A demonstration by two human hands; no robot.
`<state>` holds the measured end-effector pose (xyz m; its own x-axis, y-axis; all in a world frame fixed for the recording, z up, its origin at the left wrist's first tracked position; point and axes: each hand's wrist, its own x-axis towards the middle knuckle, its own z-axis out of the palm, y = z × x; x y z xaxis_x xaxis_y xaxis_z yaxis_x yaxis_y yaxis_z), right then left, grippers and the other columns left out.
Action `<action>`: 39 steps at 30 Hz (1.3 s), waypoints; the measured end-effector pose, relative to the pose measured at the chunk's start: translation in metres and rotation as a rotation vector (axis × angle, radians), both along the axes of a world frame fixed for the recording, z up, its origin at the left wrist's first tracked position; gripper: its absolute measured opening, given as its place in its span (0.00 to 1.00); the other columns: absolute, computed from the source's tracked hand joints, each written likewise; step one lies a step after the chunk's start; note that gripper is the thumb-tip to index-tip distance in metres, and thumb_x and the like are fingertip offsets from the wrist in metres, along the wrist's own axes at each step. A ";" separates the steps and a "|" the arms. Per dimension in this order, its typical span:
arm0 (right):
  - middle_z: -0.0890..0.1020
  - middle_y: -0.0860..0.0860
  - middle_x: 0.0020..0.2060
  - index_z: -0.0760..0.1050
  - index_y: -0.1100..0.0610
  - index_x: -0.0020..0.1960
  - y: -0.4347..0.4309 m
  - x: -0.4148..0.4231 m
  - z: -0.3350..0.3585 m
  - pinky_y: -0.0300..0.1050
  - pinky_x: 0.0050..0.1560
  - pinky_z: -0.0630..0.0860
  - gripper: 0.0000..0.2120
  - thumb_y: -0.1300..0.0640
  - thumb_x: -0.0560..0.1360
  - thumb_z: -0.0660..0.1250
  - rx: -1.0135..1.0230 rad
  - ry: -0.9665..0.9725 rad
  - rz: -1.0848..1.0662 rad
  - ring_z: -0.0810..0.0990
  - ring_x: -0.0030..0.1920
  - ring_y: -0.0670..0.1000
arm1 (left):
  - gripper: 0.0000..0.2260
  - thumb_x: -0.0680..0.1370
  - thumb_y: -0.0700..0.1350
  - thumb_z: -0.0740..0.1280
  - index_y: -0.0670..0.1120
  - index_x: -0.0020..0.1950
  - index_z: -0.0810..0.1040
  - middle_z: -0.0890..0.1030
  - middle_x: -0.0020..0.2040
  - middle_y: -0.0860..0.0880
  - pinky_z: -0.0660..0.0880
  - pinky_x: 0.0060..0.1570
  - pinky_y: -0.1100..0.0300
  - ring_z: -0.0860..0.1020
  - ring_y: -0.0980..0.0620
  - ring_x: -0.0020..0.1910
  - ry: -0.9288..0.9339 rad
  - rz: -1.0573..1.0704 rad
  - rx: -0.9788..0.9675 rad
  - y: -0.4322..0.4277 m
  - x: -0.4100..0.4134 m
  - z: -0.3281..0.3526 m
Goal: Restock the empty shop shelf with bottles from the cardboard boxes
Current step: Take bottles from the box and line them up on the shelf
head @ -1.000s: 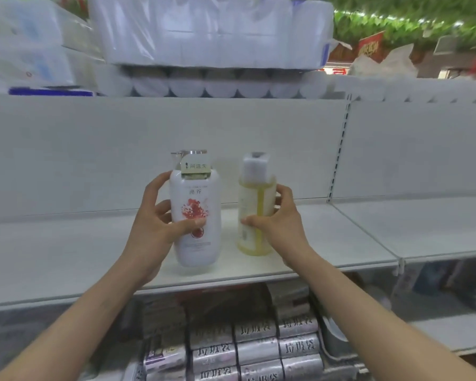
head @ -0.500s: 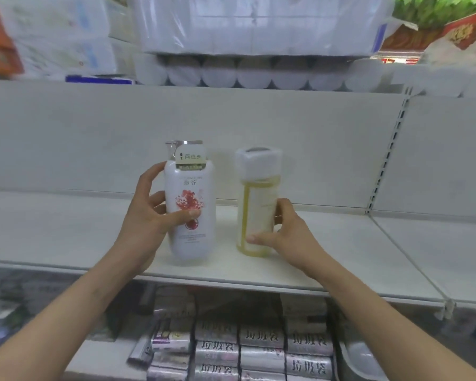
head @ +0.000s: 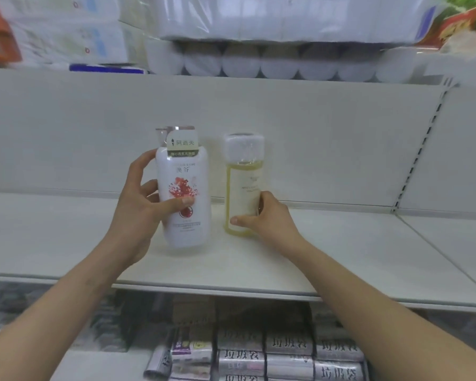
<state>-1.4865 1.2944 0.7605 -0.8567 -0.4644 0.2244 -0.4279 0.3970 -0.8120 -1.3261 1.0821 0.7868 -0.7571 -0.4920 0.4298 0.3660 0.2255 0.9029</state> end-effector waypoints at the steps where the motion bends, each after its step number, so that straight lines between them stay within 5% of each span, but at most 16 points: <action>1: 0.82 0.45 0.59 0.73 0.53 0.65 -0.010 -0.003 0.000 0.45 0.54 0.80 0.33 0.45 0.68 0.85 -0.004 -0.002 -0.014 0.82 0.58 0.48 | 0.44 0.61 0.49 0.86 0.71 0.71 0.71 0.88 0.56 0.51 0.87 0.47 0.47 0.87 0.48 0.57 -0.001 -0.008 -0.001 -0.004 -0.002 -0.001; 26: 0.78 0.53 0.63 0.67 0.57 0.64 -0.096 -0.027 -0.006 0.58 0.63 0.80 0.38 0.47 0.65 0.86 -0.043 -0.021 -0.140 0.80 0.63 0.56 | 0.43 0.66 0.43 0.85 0.70 0.72 0.70 0.88 0.56 0.49 0.85 0.44 0.56 0.87 0.48 0.55 0.015 -0.067 0.012 -0.041 -0.017 -0.018; 31: 0.79 0.52 0.63 0.65 0.57 0.64 -0.080 -0.025 -0.010 0.52 0.59 0.79 0.32 0.49 0.73 0.82 -0.036 -0.100 -0.069 0.80 0.63 0.55 | 0.43 0.66 0.43 0.85 0.69 0.73 0.70 0.88 0.56 0.48 0.85 0.45 0.55 0.87 0.47 0.55 0.025 -0.082 0.008 -0.033 -0.012 -0.014; 35: 0.75 0.53 0.67 0.67 0.57 0.74 -0.062 -0.018 -0.009 0.50 0.62 0.75 0.29 0.50 0.79 0.75 0.024 -0.065 -0.077 0.77 0.66 0.54 | 0.43 0.64 0.46 0.85 0.69 0.73 0.70 0.88 0.56 0.48 0.86 0.46 0.54 0.87 0.46 0.56 0.022 -0.083 0.019 -0.029 -0.006 -0.011; 39: 0.82 0.48 0.58 0.78 0.53 0.61 -0.053 -0.001 0.000 0.43 0.56 0.77 0.11 0.49 0.83 0.69 -0.153 0.025 -0.060 0.82 0.60 0.50 | 0.43 0.64 0.48 0.85 0.69 0.73 0.70 0.88 0.56 0.49 0.86 0.47 0.54 0.87 0.48 0.56 0.019 -0.069 0.022 -0.028 -0.003 -0.010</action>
